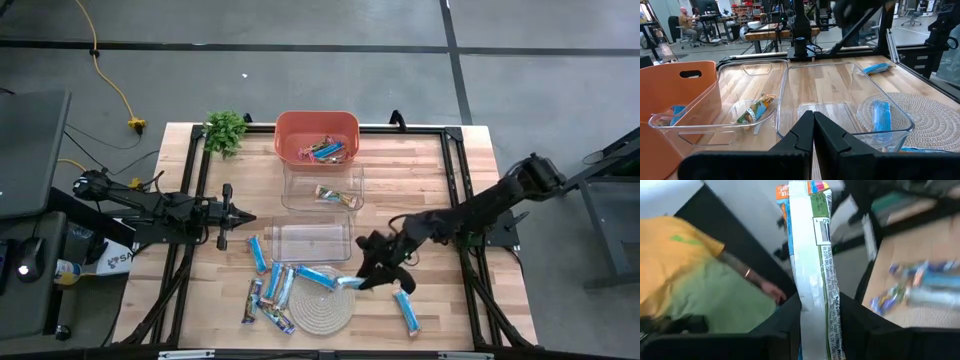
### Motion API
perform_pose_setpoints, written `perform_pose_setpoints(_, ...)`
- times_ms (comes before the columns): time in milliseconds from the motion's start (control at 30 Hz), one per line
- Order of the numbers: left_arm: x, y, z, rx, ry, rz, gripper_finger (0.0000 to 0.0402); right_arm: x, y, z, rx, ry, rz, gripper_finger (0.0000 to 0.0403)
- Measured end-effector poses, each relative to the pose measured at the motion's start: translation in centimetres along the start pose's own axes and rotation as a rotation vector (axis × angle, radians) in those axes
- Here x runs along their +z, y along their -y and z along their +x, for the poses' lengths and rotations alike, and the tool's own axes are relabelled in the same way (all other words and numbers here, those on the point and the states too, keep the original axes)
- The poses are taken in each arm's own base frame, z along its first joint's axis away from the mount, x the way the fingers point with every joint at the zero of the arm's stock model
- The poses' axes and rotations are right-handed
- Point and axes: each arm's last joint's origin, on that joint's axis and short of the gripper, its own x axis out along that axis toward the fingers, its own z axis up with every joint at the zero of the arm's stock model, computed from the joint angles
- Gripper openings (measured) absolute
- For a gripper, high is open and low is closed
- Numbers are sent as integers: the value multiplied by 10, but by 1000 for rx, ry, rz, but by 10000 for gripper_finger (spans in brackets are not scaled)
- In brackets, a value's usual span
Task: Pick and place Granola Bars by type
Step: Put the yellow granola bar into the top transparent bin
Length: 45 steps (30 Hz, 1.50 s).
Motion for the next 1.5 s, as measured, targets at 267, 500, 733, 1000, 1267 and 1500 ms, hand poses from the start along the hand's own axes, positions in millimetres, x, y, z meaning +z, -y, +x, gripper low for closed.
perform_pose_setpoints(267, 0, 0, 0, 0, 0, 0, 7, 48, -27, -1, -33, 150, -213, 94)
perform_pose_setpoints(500, 0, 0, 0, 0, 0, 0, 7, 113, -57, 5, -132, 171, -402, 94)
perform_pose_setpoints(733, 0, 0, 0, 0, 1, 0, 7, 177, -90, -6, -284, 247, -550, 94)
perform_pose_setpoints(1000, 0, 0, 0, 0, 0, 0, 7, 224, -90, -36, -564, 374, -586, 94)
perform_pose_setpoints(1267, 0, 0, 0, 0, 0, 0, 7, 243, -31, -62, -779, 362, -443, 94)
perform_pose_setpoints(1500, 0, 0, 0, 0, 0, 0, 7, 244, 42, -62, -802, 222, -341, 94)
